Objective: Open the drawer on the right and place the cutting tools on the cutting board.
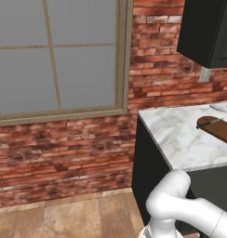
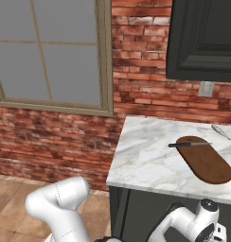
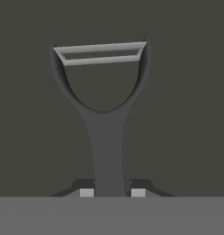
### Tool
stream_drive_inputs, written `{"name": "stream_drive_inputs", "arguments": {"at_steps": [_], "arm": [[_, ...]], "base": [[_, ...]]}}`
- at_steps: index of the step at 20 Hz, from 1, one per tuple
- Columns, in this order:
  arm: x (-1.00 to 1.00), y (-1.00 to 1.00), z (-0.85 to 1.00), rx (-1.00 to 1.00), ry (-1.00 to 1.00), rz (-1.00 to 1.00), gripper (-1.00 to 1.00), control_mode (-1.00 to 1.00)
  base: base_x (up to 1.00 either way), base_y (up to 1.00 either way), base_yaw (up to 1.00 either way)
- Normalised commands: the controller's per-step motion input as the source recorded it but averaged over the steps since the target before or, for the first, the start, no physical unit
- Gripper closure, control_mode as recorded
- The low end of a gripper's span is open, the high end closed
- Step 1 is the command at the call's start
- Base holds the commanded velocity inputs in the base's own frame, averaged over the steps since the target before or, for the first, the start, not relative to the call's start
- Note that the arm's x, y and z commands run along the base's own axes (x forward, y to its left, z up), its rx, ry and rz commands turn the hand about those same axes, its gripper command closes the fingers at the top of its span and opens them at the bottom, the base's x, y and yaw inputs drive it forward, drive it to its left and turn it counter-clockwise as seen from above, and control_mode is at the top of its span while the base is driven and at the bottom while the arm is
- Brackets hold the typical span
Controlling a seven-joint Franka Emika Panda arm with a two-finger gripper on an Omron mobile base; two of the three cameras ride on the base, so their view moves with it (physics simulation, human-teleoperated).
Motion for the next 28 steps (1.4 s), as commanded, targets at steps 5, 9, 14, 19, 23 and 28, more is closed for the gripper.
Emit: {"name": "stream_drive_inputs", "arguments": {"at_steps": [5, 9, 14, 19, 23, 28], "arm": [[0.00, 0.00, 0.00, 0.00, 0.00, 0.00, 1.00, -1.00], [-0.10, 0.00, 0.07, 0.00, 0.00, 0.00, 1.00, -1.00], [-0.33, 0.00, 0.44, -0.02, -0.03, 0.00, 1.00, -1.00], [-0.27, 0.00, 0.63, -0.02, -0.01, 0.00, 1.00, -1.00], [-0.17, 0.00, 0.57, -0.02, -0.01, 0.00, 1.00, -1.00], [-0.17, 0.04, 0.51, -0.01, -0.08, 0.00, 1.00, -1.00]], "base": [[0.00, 0.00, 0.00], [0.00, 0.00, 0.00], [0.00, 0.00, 0.00], [0.00, 0.00, 0.00], [0.00, 0.00, 0.00], [0.00, 0.00, 0.00]]}}
